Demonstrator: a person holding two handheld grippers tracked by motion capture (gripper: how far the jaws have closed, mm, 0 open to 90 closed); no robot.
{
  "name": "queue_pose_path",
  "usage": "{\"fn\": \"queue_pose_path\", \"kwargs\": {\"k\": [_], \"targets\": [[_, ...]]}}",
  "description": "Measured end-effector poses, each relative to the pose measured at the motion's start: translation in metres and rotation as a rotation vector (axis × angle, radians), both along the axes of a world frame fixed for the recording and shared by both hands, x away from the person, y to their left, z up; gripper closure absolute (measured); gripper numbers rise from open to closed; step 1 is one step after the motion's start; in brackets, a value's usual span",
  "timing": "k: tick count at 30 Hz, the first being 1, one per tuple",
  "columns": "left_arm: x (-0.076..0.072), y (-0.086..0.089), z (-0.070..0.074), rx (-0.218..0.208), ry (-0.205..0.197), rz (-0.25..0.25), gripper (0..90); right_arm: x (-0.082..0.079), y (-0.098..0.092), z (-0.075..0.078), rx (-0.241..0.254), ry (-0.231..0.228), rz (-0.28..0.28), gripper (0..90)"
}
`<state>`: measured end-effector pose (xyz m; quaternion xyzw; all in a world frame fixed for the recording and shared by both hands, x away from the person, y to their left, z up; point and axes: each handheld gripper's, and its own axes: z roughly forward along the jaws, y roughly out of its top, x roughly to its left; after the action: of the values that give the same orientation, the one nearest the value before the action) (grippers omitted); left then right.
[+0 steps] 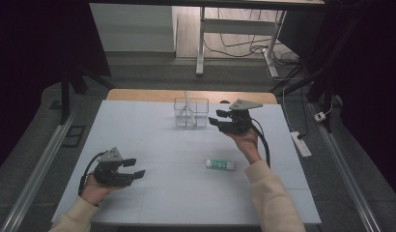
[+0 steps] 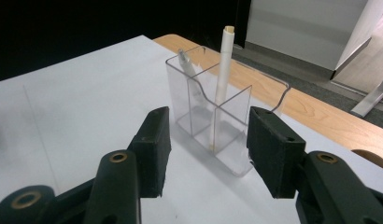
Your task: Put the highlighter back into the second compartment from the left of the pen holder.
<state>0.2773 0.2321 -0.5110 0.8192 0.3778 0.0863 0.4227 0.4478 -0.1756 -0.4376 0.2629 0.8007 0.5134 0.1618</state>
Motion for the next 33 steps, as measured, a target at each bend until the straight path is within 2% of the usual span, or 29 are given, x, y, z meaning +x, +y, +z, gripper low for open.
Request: {"fn": "queue_pose_path", "kwargs": {"k": [13, 20, 25, 30, 33], "targets": [[0.0, 0.0, 0.0, 0.005, -0.002, 0.004, 35.5, -0.023, -0.013, -0.006, -0.055, 0.014, 0.055, 47.2], [-0.001, 0.0, 0.001, 0.003, -0.007, 0.004, 35.4, -0.029, -0.019, -0.007, -0.069, 0.036, 0.073, 46.8], [-0.002, 0.002, 0.0, 0.001, -0.006, 0.01, 35.4, -0.033, -0.023, -0.011, -0.111, 0.051, 0.079, 46.6], [-0.001, 0.001, -0.001, 0.005, -0.008, 0.006, 35.3, -0.038, -0.026, -0.013, -0.13, 0.057, 0.085, 46.4], [0.0, 0.001, -0.001, 0.005, -0.007, 0.007, 35.3, -0.041, -0.028, -0.012, -0.129, 0.061, 0.092, 46.2]]}}
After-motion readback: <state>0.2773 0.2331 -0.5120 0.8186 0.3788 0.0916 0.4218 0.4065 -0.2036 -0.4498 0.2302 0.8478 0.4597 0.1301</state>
